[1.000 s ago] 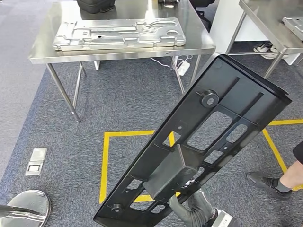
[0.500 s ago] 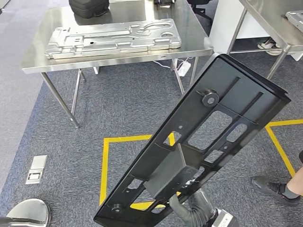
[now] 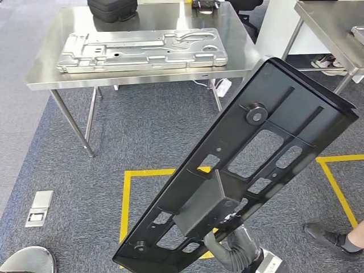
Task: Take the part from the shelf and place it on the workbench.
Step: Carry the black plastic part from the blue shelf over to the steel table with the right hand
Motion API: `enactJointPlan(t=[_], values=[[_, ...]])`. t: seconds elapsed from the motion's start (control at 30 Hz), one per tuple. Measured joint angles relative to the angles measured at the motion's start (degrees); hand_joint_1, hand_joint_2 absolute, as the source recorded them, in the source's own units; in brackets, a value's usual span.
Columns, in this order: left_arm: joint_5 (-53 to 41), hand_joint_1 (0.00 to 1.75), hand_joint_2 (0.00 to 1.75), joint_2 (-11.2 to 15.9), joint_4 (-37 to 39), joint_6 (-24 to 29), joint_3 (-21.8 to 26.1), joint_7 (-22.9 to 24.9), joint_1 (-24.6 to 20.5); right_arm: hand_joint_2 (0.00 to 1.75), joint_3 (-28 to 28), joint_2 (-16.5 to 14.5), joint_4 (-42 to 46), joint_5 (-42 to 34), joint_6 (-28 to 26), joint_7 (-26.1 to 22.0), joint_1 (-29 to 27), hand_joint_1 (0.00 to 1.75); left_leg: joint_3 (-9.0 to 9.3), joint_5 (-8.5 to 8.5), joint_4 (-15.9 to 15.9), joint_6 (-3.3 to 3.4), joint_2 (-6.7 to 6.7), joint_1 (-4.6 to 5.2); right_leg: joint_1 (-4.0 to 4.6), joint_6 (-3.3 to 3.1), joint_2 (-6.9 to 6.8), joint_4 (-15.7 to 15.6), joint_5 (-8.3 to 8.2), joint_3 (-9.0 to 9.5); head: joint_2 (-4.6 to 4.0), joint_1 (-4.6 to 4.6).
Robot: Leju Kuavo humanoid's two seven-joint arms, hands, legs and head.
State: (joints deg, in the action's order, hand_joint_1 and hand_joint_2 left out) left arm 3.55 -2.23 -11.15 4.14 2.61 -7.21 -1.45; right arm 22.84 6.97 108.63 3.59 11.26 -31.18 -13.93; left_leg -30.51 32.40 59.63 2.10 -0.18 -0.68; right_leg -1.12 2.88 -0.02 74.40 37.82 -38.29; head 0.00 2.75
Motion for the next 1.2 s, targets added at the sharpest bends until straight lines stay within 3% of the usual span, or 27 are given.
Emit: enactJointPlan(t=[0.07, 0.1, 0.13, 0.2, 0.3, 0.37, 0.43, 0.47, 0.5, 0.57, 0.63, 0.73, 0.83, 0.87, 0.93, 0.97, 1.0, 1.03, 1.1, 1.13, 1.2], values=[[-0.05, 0.0, 1.75, 0.0, 0.0, -0.03, 0.06, 0.0, 0.1, 1.75, -0.13, 0.01, 0.01, 0.2, 0.03, 0.03, 0.09, 1.75, 1.7, 1.18, -0.02, -0.43, -0.06, -0.19, -0.03, 0.06, -0.01, -6.3, -5.57, 1.44, 0.0, 0.0], [-0.08, 0.0, 1.75, 0.01, 0.0, -0.04, 0.09, 0.0, 0.04, 1.75, -0.16, 0.0, -0.01, 0.31, 0.05, 0.09, 0.15, 1.75, 2.31, 1.76, 0.04, -0.77, -0.09, -0.18, 0.07, -0.01, 0.01, -9.27, -7.58, 2.33, 0.0, -0.02], [-0.09, 0.0, 1.75, 0.01, 0.0, -0.08, 0.11, 0.0, -0.08, 1.75, -0.18, -0.01, -0.01, 0.42, 0.07, 0.22, 0.24, 1.75, 2.6, 2.19, 0.08, -1.12, -0.11, -0.15, 0.16, -0.29, 0.04, -11.45, -8.16, 3.08, 0.01, -0.05], [-0.09, 0.0, 1.75, 0.02, 0.0, -0.1, 0.16, 0.01, -0.3, 1.75, -0.26, -0.01, -0.01, 0.73, 0.08, 0.53, 0.38, 1.75, 2.61, 2.58, -0.13, -1.72, -0.12, 0.0, 0.37, -1.12, 0.17, -12.62, -7.27, 3.46, 0.01, -0.09], [-0.11, 0.0, 1.75, 0.02, 0.0, -0.22, 0.24, -0.02, -0.5, 1.75, -0.42, -0.01, 0.06, 1.39, 0.09, 0.99, 0.61, 1.75, 2.67, 3.49, 0.58, -2.45, -0.06, 0.02, 0.0, -2.34, 0.15, -13.32, -6.3, 4.36, 0.0, 0.0], [-0.13, 0.0, 1.75, 0.03, 0.0, -0.27, 0.42, -0.04, -0.55, 1.75, -0.46, -0.02, 0.08, 1.61, 0.13, 1.22, 0.78, 1.75, -0.21, 5.72, 6.18, -2.86, -0.04, -0.01, -0.16, -2.96, -0.07, -13.51, -5.68, 5.21, 0.0, 0.1], [-0.14, 0.0, 1.75, 0.04, 0.0, -0.38, 0.72, -0.02, -0.41, 1.75, -0.51, -0.01, 0.04, 1.64, 0.21, 1.42, 0.84, 1.75, -5.36, 7.8, 14.07, -3.04, -0.04, -0.02, -0.08, -3.29, -0.16, -13.52, -4.94, 5.97, 0.01, 0.11], [-0.14, 0.0, 1.75, 0.04, 0.0, -0.45, 0.84, 0.0, -0.27, 1.75, -0.54, 0.0, 0.02, 1.62, 0.27, 1.54, 0.83, 1.75, -7.32, 7.55, 16.31, -3.01, -0.04, 0.01, -0.03, -3.34, -0.11, -13.52, -4.55, 6.46, 0.01, 0.11], [-0.17, 0.0, 1.75, 0.04, 0.0, -0.52, 0.93, 0.01, -0.12, 1.75, -0.57, 0.01, -0.01, 1.6, 0.32, 1.64, 0.81, 1.75, -8.34, 5.98, 16.45, -2.84, -0.04, 0.06, 0.04, -3.36, -0.02, -13.52, -4.1, 7.08, 0.01, 0.11], [-0.26, 0.0, 1.75, 0.04, 0.0, -0.58, 1.04, 0.02, 0.02, 1.75, -0.6, 0.01, -0.03, 1.59, 0.36, 1.82, 0.83, 1.75, -7.65, 0.32, 11.01, -2.08, -0.05, 0.32, 0.15, -3.27, 0.12, -13.55, -3.05, 8.63, 0.01, 0.1], [-0.44, 0.0, 1.75, 0.1, 0.01, -0.62, 1.14, 0.02, 0.05, 1.75, -0.67, 0.01, -0.07, 1.79, 0.31, 2.04, 0.89, 1.75, -6.25, -3.27, 5.87, -1.09, -0.04, 0.83, 0.24, -2.9, 0.21, -13.68, -2.17, 9.68, 0.01, 0.09], [-0.83, 0.0, 1.75, 0.17, 0.01, -0.64, 1.2, 0.04, -0.06, 1.75, -0.87, 0.03, -0.09, 2.33, 0.01, 2.43, 0.89, 1.75, -5.25, -2.4, 3.32, -0.21, -0.01, 1.3, 0.15, -1.97, 0.23, -14.28, -1.76, 9.83, 0.01, 0.19], [-1.08, 0.0, 1.75, 0.18, 0.0, -0.68, 1.25, 0.01, -0.12, 1.75, -1.12, 0.11, 0.03, 2.73, -0.44, 2.57, 0.95, 1.75, -3.49, -1.73, 0.88, 0.13, 0.05, 0.71, 0.22, -1.13, 0.03, -12.66, -0.62, 9.41, 0.02, 0.14], [-1.13, 0.0, 1.75, 0.17, 0.0, -0.7, 1.26, 0.01, -0.1, 1.75, -1.2, 0.18, 0.07, 2.92, -0.6, 2.67, 0.95, 1.75, -2.86, -1.59, 0.43, 0.22, 0.07, 0.53, 0.16, -0.93, 0.04, -10.02, 0.4, 8.03, 0.02, 0.1], [-1.17, 0.0, 1.75, 0.17, 0.0, -0.73, 1.27, 0.01, -0.09, 1.75, -1.35, 0.37, 0.08, 3.25, -0.89, 2.98, 0.85, 1.75, -1.87, -0.92, 0.21, 0.3, 0.07, 0.42, 0.1, -0.55, 0.04, -2.8, 2.48, 3.42, 0.01, 0.08], [-1.18, 0.0, 1.75, 0.17, 0.0, -0.74, 1.28, 0.02, -0.05, 1.75, -1.49, 0.52, 0.08, 3.31, -1.06, 3.22, 0.77, 1.75, -1.32, -0.45, 0.21, 0.22, 0.07, 0.38, 0.08, -0.38, 0.04, -0.31, 2.49, 1.37, 0.01, 0.07], [-1.21, 0.0, 1.75, 0.17, 0.0, -0.76, 1.31, 0.01, -0.01, 1.75, -1.68, 0.68, 0.09, 3.29, -1.23, 3.42, 0.71, 1.75, -0.65, 0.05, 0.21, 0.1, 0.06, 0.32, 0.07, -0.25, 0.03, 0.32, 1.3, 0.16, 0.01, 0.08], [-1.25, 0.0, 1.75, 0.17, 0.0, -0.77, 1.35, 0.01, 0.03, 1.75, -1.93, 0.83, 0.12, 3.22, -1.41, 3.61, 0.66, 1.75, 0.16, 0.6, 0.21, -0.04, 0.04, 0.24, 0.07, -0.14, 0.02, -1.16, -1.05, -0.04, 0.01, 0.08], [-1.33, 0.0, 1.75, 0.17, 0.01, -0.81, 1.47, -0.04, 0.05, 1.75, -2.59, 1.12, 0.29, 3.08, -1.75, 3.99, 0.63, 1.75, 1.72, 1.76, 0.19, -0.47, 0.0, 0.1, 0.12, -0.1, -0.03, -7.27, -6.38, 1.37, 0.01, 0.08], [-1.34, 0.0, 1.75, 0.17, 0.01, -0.83, 1.55, -0.08, 0.01, 1.75, -2.97, 1.23, 0.49, 3.06, -1.94, 4.23, 0.65, 1.75, 2.15, 2.23, 0.25, -0.79, -0.03, 0.12, 0.21, -0.26, -0.04, -9.84, -7.72, 2.19, 0.02, 0.05], [-1.34, 0.0, 1.75, 0.17, 0.02, -0.86, 1.71, -0.14, -0.11, 1.75, -3.75, 1.41, 1.0, 3.28, -2.3, 4.77, 0.68, 1.75, 2.23, 2.73, 0.22, -1.35, -0.04, 0.23, 0.45, -0.97, 0.07, -11.77, -7.41, 2.82, 0.01, -0.01]])
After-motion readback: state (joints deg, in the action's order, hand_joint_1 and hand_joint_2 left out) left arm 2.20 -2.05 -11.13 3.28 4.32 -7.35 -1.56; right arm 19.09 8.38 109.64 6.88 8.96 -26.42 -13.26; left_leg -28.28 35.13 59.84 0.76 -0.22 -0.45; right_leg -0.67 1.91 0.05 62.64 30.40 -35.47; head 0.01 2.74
